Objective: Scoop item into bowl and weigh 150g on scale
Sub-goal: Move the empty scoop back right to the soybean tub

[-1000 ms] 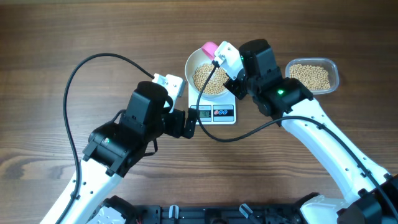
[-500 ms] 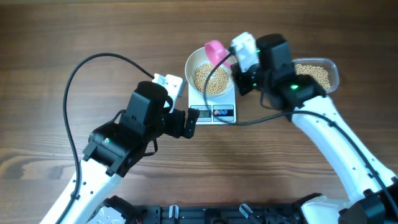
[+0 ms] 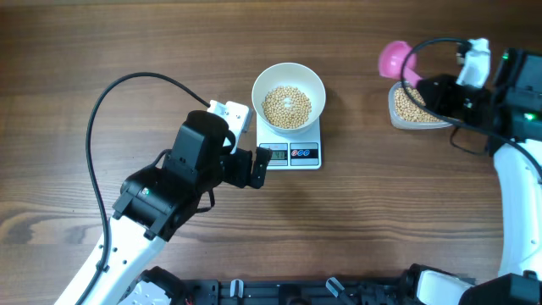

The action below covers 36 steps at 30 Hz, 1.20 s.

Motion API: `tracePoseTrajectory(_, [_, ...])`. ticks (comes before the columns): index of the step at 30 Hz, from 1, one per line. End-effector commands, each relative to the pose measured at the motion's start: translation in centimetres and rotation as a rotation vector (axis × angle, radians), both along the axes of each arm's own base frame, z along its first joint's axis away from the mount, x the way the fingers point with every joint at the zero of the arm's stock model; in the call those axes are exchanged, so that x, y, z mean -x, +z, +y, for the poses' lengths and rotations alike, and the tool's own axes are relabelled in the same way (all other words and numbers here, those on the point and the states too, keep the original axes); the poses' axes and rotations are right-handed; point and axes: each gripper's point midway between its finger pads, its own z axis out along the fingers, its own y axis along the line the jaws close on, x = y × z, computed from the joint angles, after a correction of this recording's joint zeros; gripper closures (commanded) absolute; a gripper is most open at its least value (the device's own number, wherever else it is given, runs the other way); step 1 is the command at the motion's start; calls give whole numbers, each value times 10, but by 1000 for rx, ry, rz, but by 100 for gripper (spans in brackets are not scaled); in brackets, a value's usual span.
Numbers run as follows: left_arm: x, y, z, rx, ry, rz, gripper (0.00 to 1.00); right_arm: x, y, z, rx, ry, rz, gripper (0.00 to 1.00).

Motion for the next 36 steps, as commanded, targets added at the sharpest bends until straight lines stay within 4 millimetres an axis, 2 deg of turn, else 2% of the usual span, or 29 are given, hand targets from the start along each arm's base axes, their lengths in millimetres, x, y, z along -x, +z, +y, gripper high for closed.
tracePoseTrajectory(1, [-1,2,-1,15,3,5,0,6,-4,-38,179,-108,35,96])
tracePoseTrajectory(5, [-1,2,-1,14,2,4,0,16,-17,-63,381,-156,105,96])
tracePoseTrajectory(10, [-1,2,-1,14,2,4,0,29,-24,-79,619,-151,190,96])
tracePoseTrajectory(16, [-1,2,-1,15,3,5,0,26,-29,-64,805,-75,216,96])
tracePoseTrajectory(22, [-1,2,-1,14,2,4,0,28,-58,-68,865,-32,307,96])
tracePoseTrajectory(25, [-1,2,-1,14,2,4,0,25,-62,-76,908,-56,326,96])
tracePoseTrajectory(30, [-1,2,-1,15,3,5,0,15,-62,-76,907,-70,298,96])
tracePoseTrajectory(36, [-1,2,-1,14,2,4,0,15,-79,-76,910,-34,345,96])
